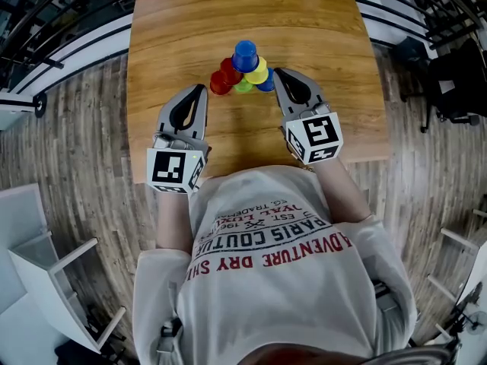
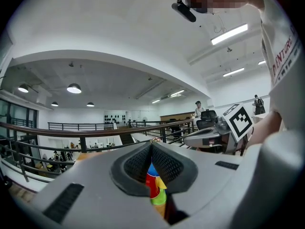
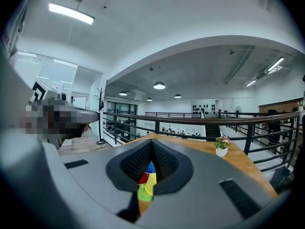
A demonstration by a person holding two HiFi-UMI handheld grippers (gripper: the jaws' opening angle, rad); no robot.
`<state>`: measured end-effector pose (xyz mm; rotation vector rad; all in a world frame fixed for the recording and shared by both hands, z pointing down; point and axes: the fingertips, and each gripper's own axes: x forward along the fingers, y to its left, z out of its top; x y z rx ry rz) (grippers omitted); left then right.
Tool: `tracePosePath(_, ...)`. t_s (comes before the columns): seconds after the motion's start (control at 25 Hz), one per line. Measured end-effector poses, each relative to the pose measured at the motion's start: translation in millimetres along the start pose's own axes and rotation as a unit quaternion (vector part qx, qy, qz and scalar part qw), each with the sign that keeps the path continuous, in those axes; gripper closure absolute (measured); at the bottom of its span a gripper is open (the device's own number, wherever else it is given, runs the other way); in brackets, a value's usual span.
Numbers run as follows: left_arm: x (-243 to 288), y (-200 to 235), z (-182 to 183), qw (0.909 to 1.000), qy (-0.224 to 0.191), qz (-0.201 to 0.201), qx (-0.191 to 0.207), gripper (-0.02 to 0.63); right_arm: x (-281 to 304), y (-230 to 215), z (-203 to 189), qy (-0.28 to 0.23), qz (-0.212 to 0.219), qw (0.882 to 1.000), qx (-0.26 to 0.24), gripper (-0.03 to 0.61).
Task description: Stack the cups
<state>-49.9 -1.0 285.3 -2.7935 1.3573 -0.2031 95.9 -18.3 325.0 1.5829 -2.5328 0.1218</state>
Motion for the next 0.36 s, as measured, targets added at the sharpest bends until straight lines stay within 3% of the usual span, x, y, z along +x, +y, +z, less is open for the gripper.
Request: tracePosePath(0.36,0,7,-12,0.9997,0.014,0.014,-0.011,0.597,5,1,-6,0.000,0.001,1.000,0.006,0.552)
